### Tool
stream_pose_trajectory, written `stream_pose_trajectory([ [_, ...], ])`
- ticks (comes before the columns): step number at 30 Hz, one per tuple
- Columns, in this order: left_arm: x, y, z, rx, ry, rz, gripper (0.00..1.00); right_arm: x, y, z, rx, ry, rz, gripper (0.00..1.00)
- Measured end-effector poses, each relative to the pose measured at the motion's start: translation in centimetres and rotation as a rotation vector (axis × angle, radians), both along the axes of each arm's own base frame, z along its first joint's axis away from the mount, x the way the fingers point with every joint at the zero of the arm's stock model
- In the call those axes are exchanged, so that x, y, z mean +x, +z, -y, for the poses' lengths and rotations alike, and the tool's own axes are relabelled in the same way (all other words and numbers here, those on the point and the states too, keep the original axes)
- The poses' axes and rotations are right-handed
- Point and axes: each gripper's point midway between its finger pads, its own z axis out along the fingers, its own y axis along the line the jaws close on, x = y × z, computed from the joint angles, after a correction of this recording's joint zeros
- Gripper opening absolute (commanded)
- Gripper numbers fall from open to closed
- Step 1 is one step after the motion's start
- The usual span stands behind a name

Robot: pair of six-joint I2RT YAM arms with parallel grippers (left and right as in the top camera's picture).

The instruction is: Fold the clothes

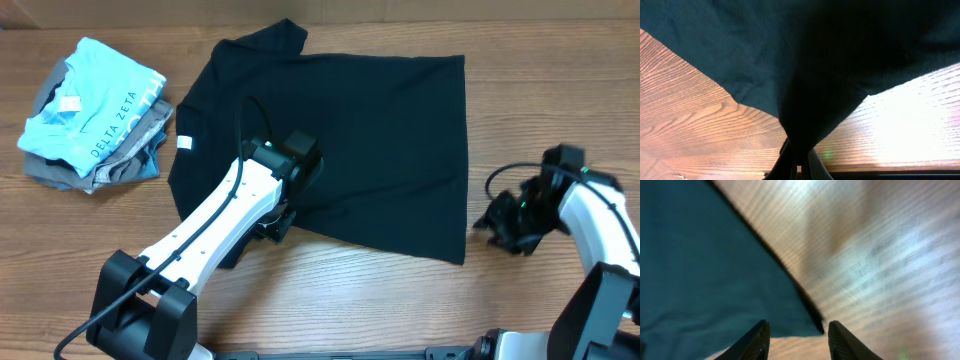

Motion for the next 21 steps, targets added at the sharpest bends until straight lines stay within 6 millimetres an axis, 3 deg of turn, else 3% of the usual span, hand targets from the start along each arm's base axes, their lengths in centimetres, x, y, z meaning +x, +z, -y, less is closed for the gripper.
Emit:
stream_pose_trajectory([
  [3,0.0,0.0,0.0,0.0,0.0,0.0,0.04,-2.1,-1.7,-0.8,0.02,-0.015,-0.056,0.44],
  [7,0.0,0.0,0.0,0.0,0.0,0.0,0.04,-4.2,-3.1,-2.0,0.069,-0.024,-0.101,0.55],
  [11,0.0,0.0,0.0,0.0,0.0,0.002,0.04,-4.3,-3.4,-3.3,0.141,-0.033,-0.069,0.56],
  [13,0.0,0.0,0.0,0.0,0.0,0.001,0.04,-3.9,-3.4,-3.7,0.166,-0.034,-0.046,0.47],
  [18,0.0,0.0,0.0,0.0,0.0,0.001,0.04,-3.1,-3.6,-3.9,0.181,-0.032,0.002,0.08],
  [19,0.0,0.0,0.0,0.0,0.0,0.002,0.04,-2.8,-3.6,-3.8,0.177,-0.037,0.011,0.04],
  [21,0.0,0.0,0.0,0.002,0.0,-0.001,0.04,-2.7,-3.7,-3.8,0.175,-0.036,0.018,0.04],
])
